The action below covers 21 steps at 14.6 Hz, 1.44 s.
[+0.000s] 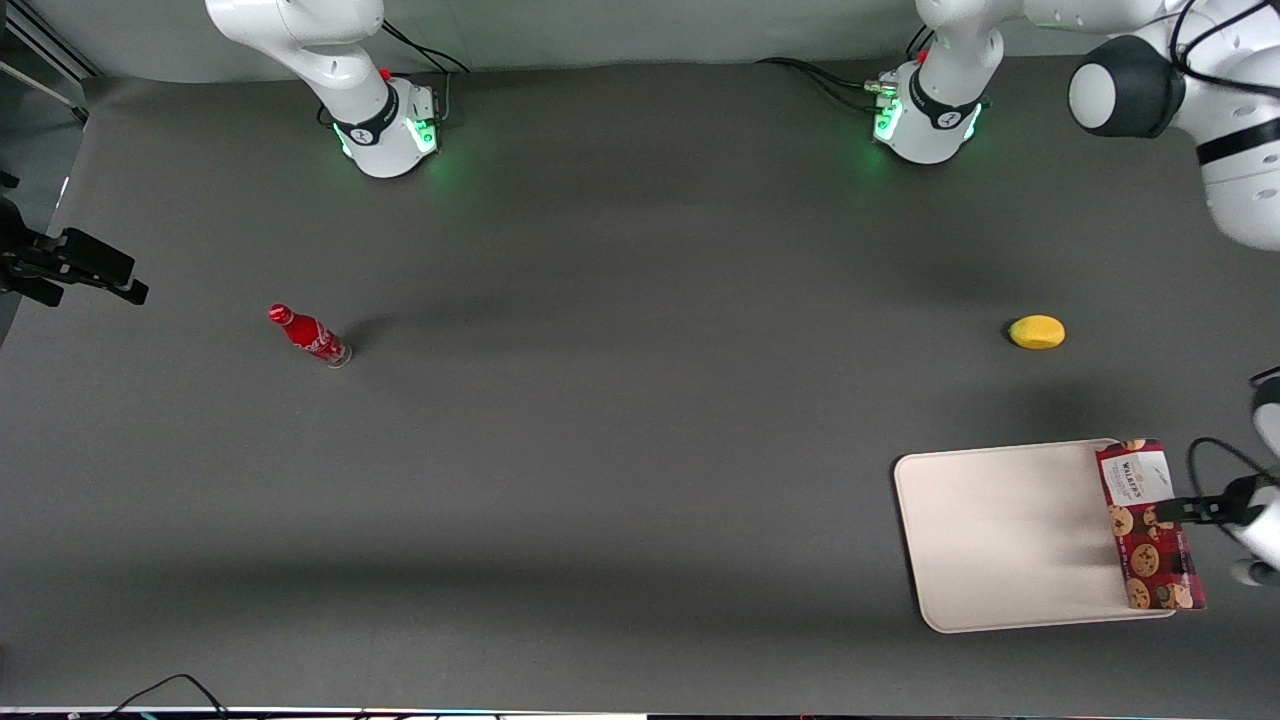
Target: Place red cookie box on tray
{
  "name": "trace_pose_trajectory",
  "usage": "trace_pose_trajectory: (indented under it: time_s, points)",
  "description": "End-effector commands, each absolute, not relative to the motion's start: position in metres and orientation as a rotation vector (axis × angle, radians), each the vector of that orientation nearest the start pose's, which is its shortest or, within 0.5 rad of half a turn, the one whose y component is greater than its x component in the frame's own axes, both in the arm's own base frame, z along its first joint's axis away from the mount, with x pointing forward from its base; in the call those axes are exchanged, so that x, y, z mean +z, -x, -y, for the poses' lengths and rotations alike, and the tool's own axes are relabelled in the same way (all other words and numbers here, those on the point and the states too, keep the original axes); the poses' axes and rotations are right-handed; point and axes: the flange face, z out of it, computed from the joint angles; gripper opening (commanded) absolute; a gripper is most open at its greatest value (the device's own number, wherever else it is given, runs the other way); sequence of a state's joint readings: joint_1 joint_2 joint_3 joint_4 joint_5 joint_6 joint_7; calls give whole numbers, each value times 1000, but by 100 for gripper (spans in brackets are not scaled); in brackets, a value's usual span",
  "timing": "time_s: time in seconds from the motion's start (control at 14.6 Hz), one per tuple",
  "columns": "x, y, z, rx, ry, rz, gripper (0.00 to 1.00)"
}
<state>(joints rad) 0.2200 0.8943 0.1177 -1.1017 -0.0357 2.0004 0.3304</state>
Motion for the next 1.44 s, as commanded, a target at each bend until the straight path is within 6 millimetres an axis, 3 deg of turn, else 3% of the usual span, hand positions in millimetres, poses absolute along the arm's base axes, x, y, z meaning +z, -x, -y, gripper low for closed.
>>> trace_pose_trajectory:
  time_s: [0.0, 0.07, 0.27, 0.48, 0.75, 0.96, 1.09, 1.37]
  points:
    - [383, -716, -215, 71, 3099, -67, 100]
    - [417, -705, -209, 91, 3110, -66, 100]
    - [487, -652, -178, 180, 3156, -73, 100]
    - [539, -582, -140, 235, 3208, -99, 100]
    - [587, -515, -70, 210, 3213, -51, 100]
    - [598, -471, -10, 172, 3179, 6, 100]
    - [605, -462, 3, 181, 3171, 14, 100]
    - [639, -483, 4, 240, 3168, -71, 100]
